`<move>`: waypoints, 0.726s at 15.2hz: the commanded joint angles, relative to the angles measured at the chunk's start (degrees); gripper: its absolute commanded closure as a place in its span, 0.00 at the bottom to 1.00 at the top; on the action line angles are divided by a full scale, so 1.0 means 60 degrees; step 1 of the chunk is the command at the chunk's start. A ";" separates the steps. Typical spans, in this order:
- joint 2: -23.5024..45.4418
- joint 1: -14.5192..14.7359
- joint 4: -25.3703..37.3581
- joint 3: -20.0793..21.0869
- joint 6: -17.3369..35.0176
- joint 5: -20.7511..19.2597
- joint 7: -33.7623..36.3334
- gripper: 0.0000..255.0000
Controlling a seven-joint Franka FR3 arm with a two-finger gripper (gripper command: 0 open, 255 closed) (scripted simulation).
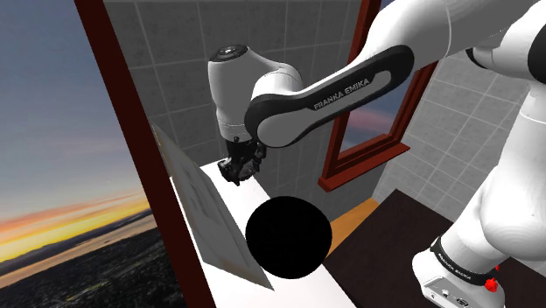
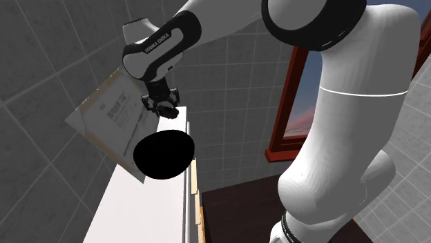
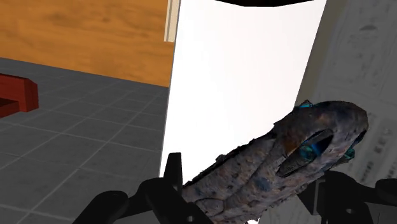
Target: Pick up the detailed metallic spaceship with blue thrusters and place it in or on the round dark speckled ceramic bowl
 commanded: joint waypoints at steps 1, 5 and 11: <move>-0.0133 -0.0019 0.0135 0.0030 -0.0239 0.0107 -0.0090 1.00; -0.0312 -0.0040 0.0442 0.0067 -0.0683 0.0261 -0.0237 1.00; -0.0520 -0.0055 0.0975 0.0107 -0.1371 0.0441 -0.0428 1.00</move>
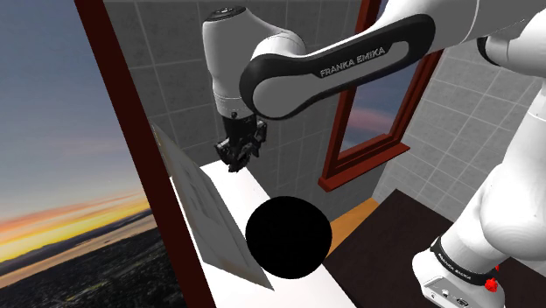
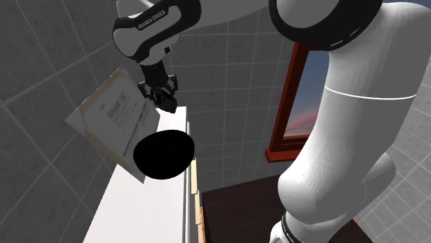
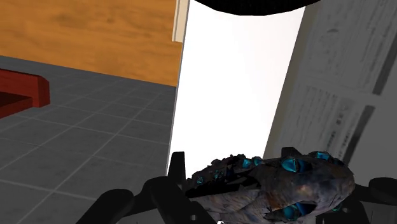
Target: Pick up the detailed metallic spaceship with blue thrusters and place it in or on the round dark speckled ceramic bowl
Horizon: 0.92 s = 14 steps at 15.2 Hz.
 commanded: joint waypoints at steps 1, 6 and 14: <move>-0.0082 0.0000 0.0211 0.0018 -0.0272 0.0066 -0.0064 1.00; -0.1413 0.0046 -0.1149 0.0260 -0.0056 0.0788 0.0069 1.00; -0.3864 0.0653 -0.3382 0.0609 0.0086 0.2293 0.0355 1.00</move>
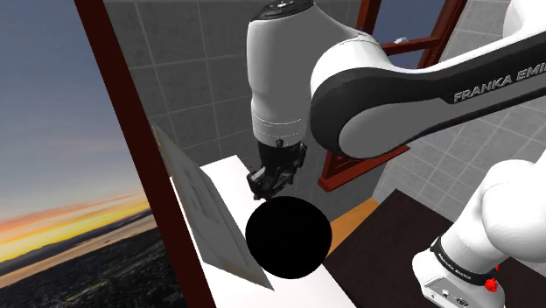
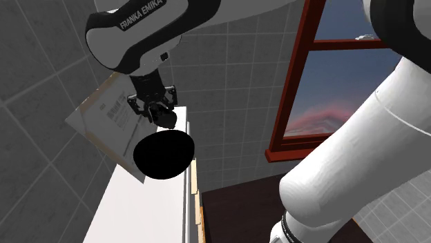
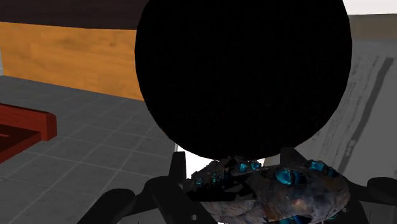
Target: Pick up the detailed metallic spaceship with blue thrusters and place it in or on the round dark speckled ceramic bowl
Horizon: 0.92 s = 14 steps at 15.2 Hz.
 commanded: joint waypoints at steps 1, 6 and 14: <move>-0.0588 0.0229 -0.0465 0.0083 -0.0041 0.0384 0.0111 1.00; -0.1924 0.0927 -0.1410 0.0285 -0.0291 0.1263 0.0465 1.00; -0.1759 0.0982 -0.2167 0.0535 0.0611 0.1297 0.0685 1.00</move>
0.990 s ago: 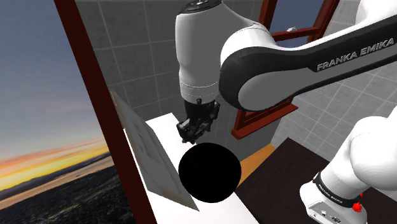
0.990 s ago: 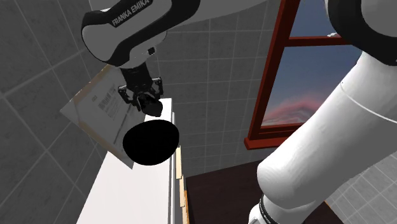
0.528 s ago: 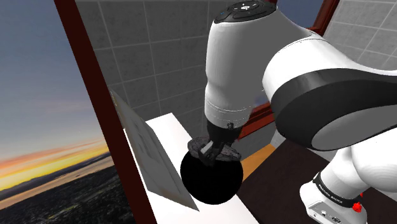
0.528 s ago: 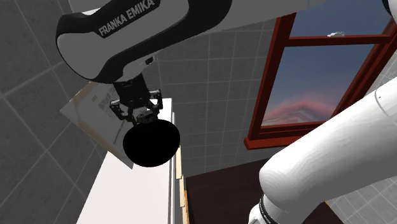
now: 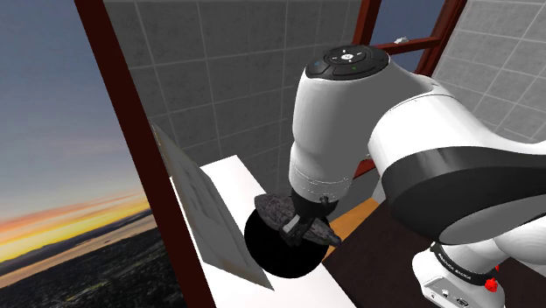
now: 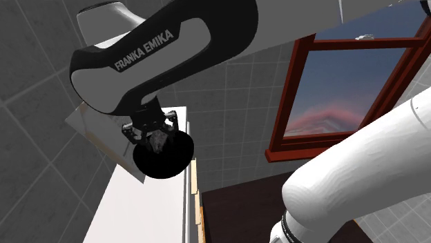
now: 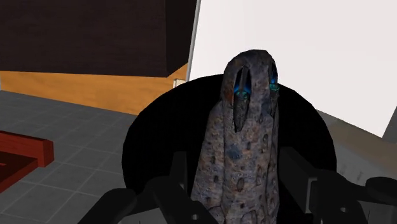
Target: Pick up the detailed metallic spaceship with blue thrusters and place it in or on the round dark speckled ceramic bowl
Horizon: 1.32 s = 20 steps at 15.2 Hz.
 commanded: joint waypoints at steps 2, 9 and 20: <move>0.0110 -0.0007 -0.0290 0.0097 0.0395 -0.0015 0.0079 1.00; 0.0393 -0.0063 -0.0660 0.0275 0.1015 -0.0112 0.0242 1.00; 0.0393 -0.0063 -0.0660 0.0275 0.1014 -0.0112 0.0242 0.00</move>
